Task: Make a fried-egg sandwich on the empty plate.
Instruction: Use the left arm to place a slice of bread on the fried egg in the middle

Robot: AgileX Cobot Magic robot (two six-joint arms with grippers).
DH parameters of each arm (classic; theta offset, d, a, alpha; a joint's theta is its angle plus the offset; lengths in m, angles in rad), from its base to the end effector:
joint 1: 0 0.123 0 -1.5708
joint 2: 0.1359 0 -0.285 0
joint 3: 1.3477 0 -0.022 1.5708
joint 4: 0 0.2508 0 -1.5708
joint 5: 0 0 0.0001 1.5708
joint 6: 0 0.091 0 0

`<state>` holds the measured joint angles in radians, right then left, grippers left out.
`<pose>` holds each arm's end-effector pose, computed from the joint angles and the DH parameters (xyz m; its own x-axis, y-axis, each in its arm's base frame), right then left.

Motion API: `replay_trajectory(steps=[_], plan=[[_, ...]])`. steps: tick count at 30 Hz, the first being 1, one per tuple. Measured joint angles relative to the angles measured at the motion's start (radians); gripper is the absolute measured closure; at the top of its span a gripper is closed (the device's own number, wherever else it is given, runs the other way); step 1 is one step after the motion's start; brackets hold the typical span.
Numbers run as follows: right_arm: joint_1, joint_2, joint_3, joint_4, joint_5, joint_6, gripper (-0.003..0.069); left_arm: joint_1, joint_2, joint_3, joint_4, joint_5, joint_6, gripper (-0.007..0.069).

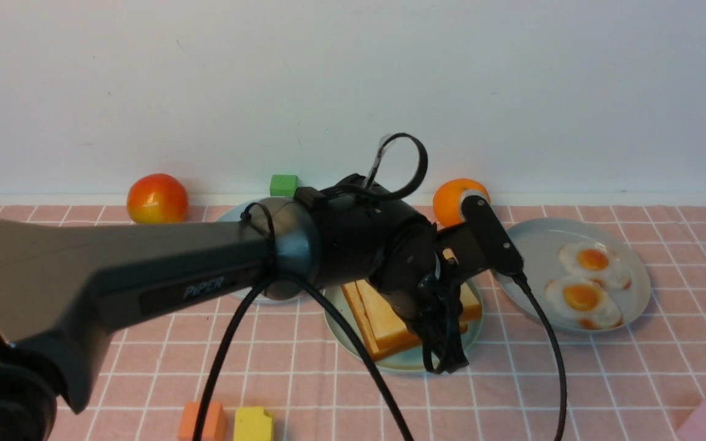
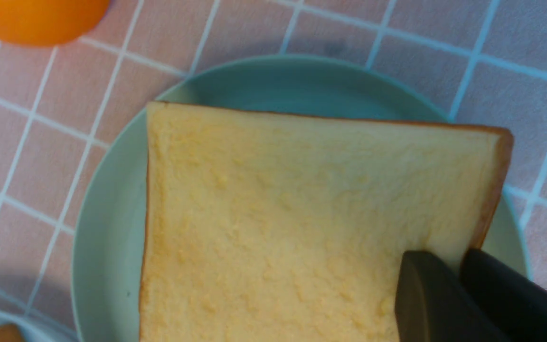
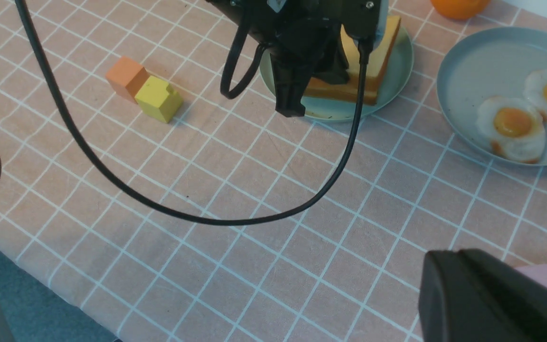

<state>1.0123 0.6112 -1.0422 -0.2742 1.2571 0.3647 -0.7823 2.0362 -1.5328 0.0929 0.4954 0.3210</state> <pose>0.0535 0.0414 0.4014 -0.5359 -0.3570 -0.7651 -0.5932 0.8041 0.0403 0.3257 -0.3181 0.2049 -0.2466 0.7972 -0.5511 0.8497 0.4513 0.2727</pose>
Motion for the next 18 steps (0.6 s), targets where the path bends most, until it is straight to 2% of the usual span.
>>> replay_trajectory(steps=[7, 12, 18], plan=[[0.000, 0.000, 0.000, 0.018, 0.000, 0.000, 0.0599, 0.000, 0.000, -0.001, 0.145, 0.016, -0.183, 0.0550], [0.000, 0.000, 0.000, 0.027, 0.000, 0.000, 0.0594, 0.000, 0.000, -0.001, 0.160, 0.020, -0.218, 0.0550], [0.000, 0.000, 0.000, 0.028, 0.000, 0.000, 0.0590, 0.000, 0.000, -0.001, 0.157, -0.001, -0.207, 0.0550]])
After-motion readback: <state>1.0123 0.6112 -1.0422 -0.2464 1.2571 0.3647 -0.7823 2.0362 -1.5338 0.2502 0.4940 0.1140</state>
